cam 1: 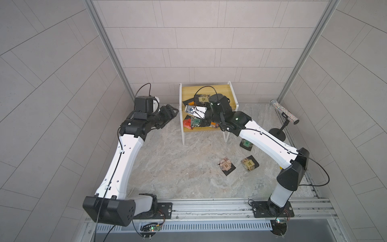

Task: Remove the tea bags from the shelf
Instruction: Pick up the tea bag from the shelf.

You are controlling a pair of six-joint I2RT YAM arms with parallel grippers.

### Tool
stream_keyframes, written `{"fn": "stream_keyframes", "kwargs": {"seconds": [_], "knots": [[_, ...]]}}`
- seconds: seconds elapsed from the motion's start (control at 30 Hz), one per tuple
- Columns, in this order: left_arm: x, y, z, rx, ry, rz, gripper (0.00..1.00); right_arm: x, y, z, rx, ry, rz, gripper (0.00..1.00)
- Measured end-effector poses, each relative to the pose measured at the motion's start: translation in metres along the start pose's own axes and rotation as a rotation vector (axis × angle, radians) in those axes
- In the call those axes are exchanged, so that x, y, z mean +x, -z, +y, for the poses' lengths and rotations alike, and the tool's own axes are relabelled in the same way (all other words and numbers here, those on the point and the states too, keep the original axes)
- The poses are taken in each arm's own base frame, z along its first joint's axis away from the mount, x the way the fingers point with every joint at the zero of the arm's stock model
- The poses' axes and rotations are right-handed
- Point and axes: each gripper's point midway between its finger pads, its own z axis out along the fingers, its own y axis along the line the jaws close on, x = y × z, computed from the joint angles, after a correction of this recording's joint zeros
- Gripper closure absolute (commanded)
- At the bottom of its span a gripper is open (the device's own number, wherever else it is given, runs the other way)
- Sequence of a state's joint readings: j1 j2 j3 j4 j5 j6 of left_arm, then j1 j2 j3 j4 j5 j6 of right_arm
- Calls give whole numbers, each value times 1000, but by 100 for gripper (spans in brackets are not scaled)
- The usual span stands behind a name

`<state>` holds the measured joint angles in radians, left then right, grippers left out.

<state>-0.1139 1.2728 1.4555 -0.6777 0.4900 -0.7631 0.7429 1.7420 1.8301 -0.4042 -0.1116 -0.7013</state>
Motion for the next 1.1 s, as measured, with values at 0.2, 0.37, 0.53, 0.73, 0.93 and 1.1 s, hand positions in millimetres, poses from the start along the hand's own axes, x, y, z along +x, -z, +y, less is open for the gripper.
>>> {"fn": "stream_keyframes", "kwargs": {"seconds": [0.2, 0.37, 0.53, 0.73, 0.93, 1.1], "knots": [[1, 3, 0, 3, -2, -4, 28, 1, 5, -1, 10, -1, 15, 86], [2, 5, 1, 3, -1, -7, 28, 1, 13, -4, 30, 0, 24, 88], [3, 8, 0, 6, -3, -10, 28, -2, 22, -8, 48, -6, 16, 90], [5, 12, 0, 10, -1, -16, 28, -10, 35, -15, 65, -39, -15, 91], [7, 15, -1, 12, -2, -19, 28, -25, 53, -21, 69, -76, -76, 91], [8, 18, -2, 14, -4, -23, 28, -36, 67, -24, 74, -90, -125, 91]]}}
